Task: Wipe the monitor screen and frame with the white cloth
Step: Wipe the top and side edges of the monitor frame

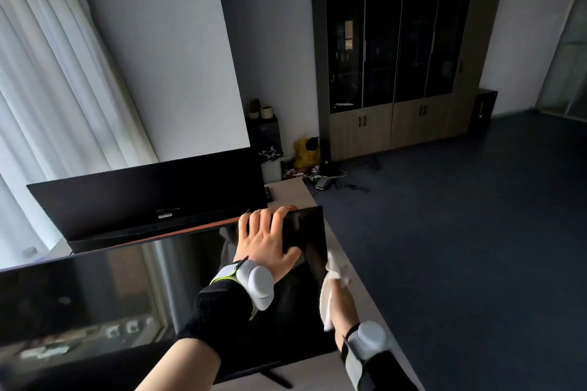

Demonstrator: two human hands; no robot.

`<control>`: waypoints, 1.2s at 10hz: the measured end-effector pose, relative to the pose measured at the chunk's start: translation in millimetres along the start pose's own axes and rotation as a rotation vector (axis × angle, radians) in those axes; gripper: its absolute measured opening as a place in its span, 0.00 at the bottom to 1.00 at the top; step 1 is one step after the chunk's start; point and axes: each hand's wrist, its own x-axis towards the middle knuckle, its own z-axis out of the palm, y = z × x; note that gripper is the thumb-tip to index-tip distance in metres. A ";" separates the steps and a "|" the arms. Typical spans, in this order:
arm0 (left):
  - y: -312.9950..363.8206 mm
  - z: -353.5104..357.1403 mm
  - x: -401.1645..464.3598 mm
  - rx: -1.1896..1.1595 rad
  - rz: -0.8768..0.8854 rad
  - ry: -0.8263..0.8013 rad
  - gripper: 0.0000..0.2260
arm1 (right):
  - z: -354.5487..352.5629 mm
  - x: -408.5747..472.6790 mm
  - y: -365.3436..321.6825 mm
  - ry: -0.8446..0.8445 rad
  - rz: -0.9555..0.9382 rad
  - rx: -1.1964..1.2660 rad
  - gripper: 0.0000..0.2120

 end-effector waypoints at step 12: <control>1.9 -1.7 0.5 0.002 -0.003 0.003 0.33 | 13.6 0.0 -60.9 -0.032 -0.217 0.149 0.24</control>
